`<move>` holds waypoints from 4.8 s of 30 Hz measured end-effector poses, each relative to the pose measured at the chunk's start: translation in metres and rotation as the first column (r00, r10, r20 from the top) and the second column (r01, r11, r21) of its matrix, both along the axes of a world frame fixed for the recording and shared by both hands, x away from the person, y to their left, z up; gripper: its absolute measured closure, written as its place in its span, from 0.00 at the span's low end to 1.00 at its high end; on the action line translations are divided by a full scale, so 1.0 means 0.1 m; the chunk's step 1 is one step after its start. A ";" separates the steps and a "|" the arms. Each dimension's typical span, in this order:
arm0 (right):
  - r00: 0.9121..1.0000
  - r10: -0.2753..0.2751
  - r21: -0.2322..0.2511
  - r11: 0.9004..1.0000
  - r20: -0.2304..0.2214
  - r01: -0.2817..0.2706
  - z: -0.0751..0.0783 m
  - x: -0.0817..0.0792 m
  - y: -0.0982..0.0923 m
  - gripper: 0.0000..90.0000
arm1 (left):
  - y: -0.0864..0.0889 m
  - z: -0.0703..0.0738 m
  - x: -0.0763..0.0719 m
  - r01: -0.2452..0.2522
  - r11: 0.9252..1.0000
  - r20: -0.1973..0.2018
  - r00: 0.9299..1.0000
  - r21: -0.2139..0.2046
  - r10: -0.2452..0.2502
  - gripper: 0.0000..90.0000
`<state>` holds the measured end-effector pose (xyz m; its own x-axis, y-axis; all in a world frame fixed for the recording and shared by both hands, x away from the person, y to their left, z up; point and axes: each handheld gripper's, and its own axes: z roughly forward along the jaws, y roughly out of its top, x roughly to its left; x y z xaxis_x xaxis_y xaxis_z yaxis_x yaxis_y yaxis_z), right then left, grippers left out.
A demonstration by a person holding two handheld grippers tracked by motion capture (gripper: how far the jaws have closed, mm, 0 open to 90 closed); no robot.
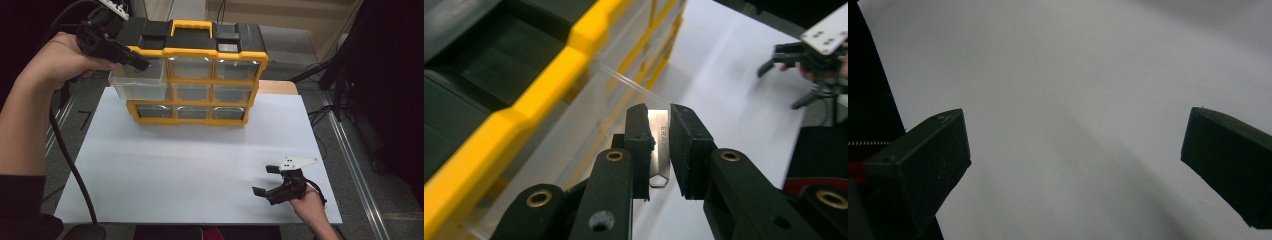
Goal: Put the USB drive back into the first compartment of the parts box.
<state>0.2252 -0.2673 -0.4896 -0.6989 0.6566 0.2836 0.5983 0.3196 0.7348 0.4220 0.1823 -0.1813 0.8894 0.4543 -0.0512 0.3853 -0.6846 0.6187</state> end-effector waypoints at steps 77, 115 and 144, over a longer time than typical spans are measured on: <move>1.000 0.006 -0.004 1.000 -0.002 -0.006 0.01 0.01 0.01 0.00 | -0.13 -0.79 -0.92 0.160 0.975 -0.046 0.985 -0.152 -0.169 0.40; 1.000 -0.017 0.002 1.000 -0.009 0.017 0.03 0.12 0.05 0.00 | 0.05 -2.16 -1.13 -0.084 0.977 0.015 0.996 -0.195 0.089 0.37; 0.999 -0.038 -0.024 0.999 -0.025 0.037 -0.04 0.11 -0.01 0.00 | 0.27 -2.82 -1.38 -0.178 0.957 -0.077 0.983 -0.229 0.164 0.37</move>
<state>0.2365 -0.2680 -0.4938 -0.6665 0.6887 0.2854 0.6288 0.3136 0.7116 0.2841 0.2093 -0.4636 0.7920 0.5687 -0.2223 0.5230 -0.4439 0.7277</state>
